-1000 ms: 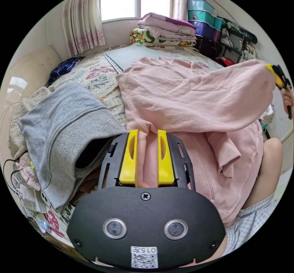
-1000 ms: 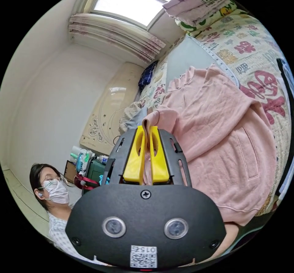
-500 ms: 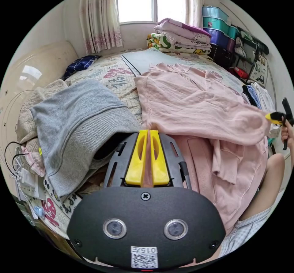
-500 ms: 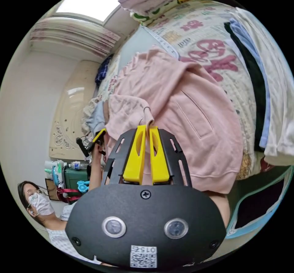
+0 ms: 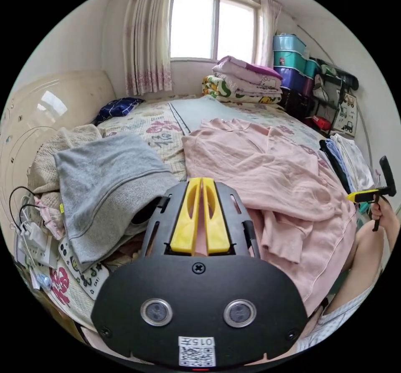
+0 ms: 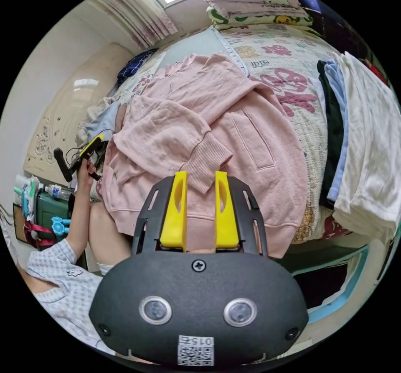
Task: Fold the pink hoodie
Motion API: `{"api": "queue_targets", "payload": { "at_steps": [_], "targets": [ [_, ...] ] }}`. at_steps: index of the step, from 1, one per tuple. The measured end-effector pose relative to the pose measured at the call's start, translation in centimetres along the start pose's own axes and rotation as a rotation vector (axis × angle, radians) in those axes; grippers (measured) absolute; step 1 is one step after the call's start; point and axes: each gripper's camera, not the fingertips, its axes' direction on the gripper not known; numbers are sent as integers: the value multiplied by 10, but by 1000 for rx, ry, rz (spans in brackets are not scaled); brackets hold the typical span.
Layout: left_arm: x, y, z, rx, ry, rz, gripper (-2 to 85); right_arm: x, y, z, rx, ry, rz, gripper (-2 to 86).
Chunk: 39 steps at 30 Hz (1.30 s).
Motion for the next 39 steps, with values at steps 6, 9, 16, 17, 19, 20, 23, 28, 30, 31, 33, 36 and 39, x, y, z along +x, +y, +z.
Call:
{"api": "queue_targets", "payload": {
  "at_steps": [6,9,16,17,19,20,23,28,30,31,33,36,39],
  "targets": [
    [37,-7,29,-60,357,153,9,25,19,46,35,-77,65,110],
    [52,-10,51,-114,371,197,12,15,26,87,-44,49,23,109],
    [57,-14,98,-280,351,202,14,15,45,144,-114,169,-39,108],
    [58,-15,101,-288,346,208,13,20,52,149,-105,159,-34,107],
    [61,-15,104,-289,326,235,12,26,60,158,-104,148,-22,106],
    [64,-14,104,-283,306,259,12,28,63,165,-113,155,-26,105],
    [72,-11,105,-270,258,303,12,20,66,186,-165,226,-78,99],
    [59,-5,110,-245,293,278,11,31,74,211,-203,197,-63,82],
    [46,-2,114,-237,339,247,11,40,81,221,-206,178,-87,81],
    [43,-2,116,-238,349,239,11,41,83,224,-208,180,-94,81],
    [34,-2,123,-249,379,211,11,37,88,239,-227,226,-139,79],
    [27,-1,130,-259,403,189,10,28,88,258,-278,284,-212,72],
    [20,6,134,-235,418,164,11,27,90,275,-328,312,-275,70]
  ]
}}
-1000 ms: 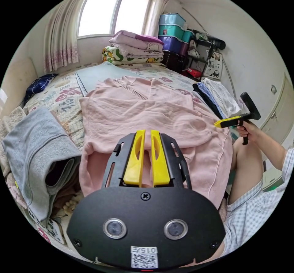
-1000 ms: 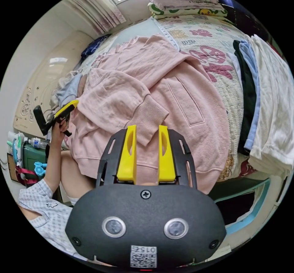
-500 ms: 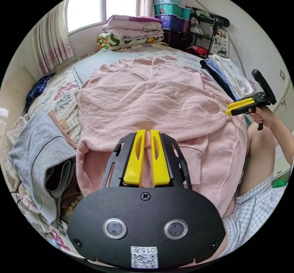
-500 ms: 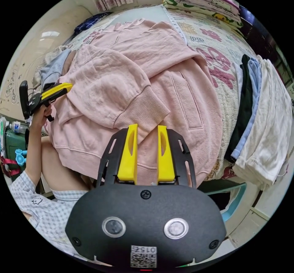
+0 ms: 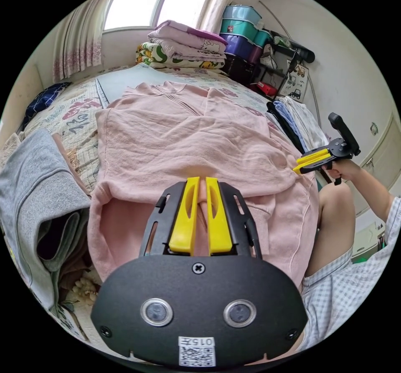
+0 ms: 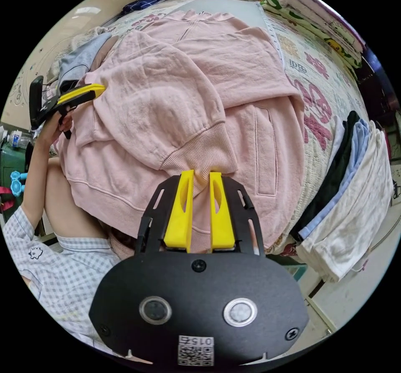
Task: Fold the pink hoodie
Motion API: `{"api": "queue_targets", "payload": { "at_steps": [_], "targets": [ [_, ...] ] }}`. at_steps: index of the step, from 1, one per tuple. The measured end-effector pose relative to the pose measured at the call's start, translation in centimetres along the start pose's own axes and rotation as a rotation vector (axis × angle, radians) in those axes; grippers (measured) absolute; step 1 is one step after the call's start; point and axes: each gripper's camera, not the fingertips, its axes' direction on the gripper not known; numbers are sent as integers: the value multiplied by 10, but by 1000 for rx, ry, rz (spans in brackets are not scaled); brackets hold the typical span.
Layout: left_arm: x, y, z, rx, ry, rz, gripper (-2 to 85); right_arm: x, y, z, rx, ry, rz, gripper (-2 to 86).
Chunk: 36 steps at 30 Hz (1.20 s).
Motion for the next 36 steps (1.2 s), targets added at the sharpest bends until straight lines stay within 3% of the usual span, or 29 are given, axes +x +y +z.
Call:
{"api": "queue_targets", "payload": {
  "at_steps": [7,18,29,33,36],
  "targets": [
    [-4,9,0,8,-5,3,15,3,-3,27,-51,-2,-51,69],
    [2,26,-7,20,-26,44,52,-51,1,63,-98,313,-255,65],
    [-1,46,-36,102,-9,4,144,-24,26,45,62,335,-74,120],
    [-1,54,-61,89,-149,-38,113,8,25,21,23,312,10,170],
    [-11,62,-81,125,-113,-60,107,41,24,-14,100,239,52,175]
  ]
}}
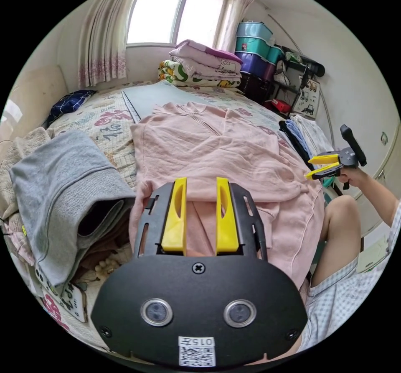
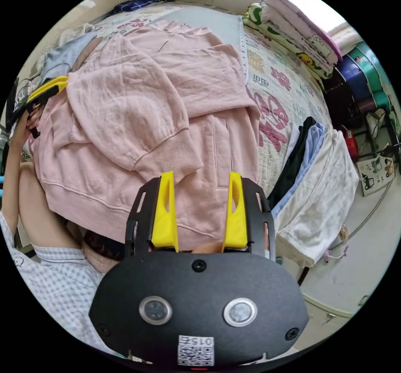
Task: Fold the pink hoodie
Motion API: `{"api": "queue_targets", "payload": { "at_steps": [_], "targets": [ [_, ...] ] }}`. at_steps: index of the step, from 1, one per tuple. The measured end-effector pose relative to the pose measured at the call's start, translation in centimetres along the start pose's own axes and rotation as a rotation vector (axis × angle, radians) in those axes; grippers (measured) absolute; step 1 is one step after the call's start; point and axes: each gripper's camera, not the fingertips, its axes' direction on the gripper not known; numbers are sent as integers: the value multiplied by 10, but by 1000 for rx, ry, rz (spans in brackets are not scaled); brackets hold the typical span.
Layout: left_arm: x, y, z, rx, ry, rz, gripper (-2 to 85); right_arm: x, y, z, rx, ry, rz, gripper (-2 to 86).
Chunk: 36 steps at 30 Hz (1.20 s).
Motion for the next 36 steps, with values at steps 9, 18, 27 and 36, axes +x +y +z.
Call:
{"api": "queue_targets", "payload": {
  "at_steps": [9,18,27,36],
  "targets": [
    [-30,-45,-24,84,27,-168,110,119,-85,-65,356,-586,183,98],
    [-54,-205,81,-82,-119,-99,109,132,-257,-69,476,-503,118,117],
    [-71,-292,172,-119,-225,-88,110,117,-418,-29,391,-427,151,129],
    [-55,-325,220,-225,-261,53,26,62,-496,-10,243,-234,81,52]
  ]
}}
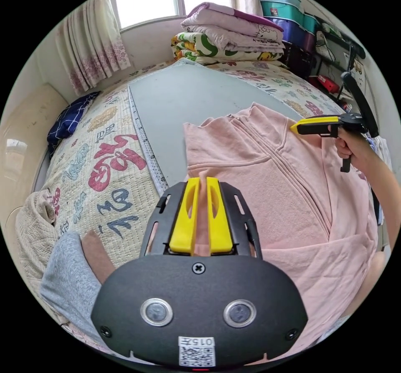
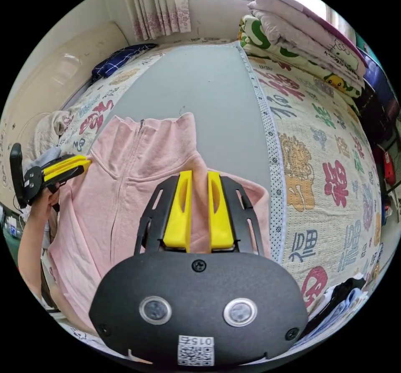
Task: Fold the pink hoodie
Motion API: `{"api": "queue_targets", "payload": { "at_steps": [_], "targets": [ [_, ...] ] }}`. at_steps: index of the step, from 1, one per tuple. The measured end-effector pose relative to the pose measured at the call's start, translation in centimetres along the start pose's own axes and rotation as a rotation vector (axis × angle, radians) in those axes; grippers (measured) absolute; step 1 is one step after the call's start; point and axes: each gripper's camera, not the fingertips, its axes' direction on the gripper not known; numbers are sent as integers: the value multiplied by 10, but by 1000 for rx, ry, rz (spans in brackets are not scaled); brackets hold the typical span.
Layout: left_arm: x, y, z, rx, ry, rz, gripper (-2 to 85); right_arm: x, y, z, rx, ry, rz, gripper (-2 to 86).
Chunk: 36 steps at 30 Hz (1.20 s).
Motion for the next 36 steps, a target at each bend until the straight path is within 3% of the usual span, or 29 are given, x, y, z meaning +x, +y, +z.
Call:
{"api": "queue_targets", "payload": {
  "at_steps": [4,10,14,17,24,26,36],
  "targets": [
    [7,-4,-14,44,-13,-1,12,-27,4,-30,19,55,-67,36],
    [19,31,-116,221,87,29,6,-52,74,-170,140,-30,-157,25],
    [53,117,-212,319,171,159,4,-62,192,-298,200,-158,-254,17],
    [82,195,-248,256,347,289,3,-68,295,-351,161,-297,-301,12],
    [178,315,-218,-27,463,482,1,-110,464,-327,-181,-300,-458,4],
    [193,320,-212,-48,408,497,1,-116,470,-337,-183,-207,-461,3],
    [175,339,-205,0,380,387,1,-87,452,-401,-173,-226,-388,-2]
  ]
}}
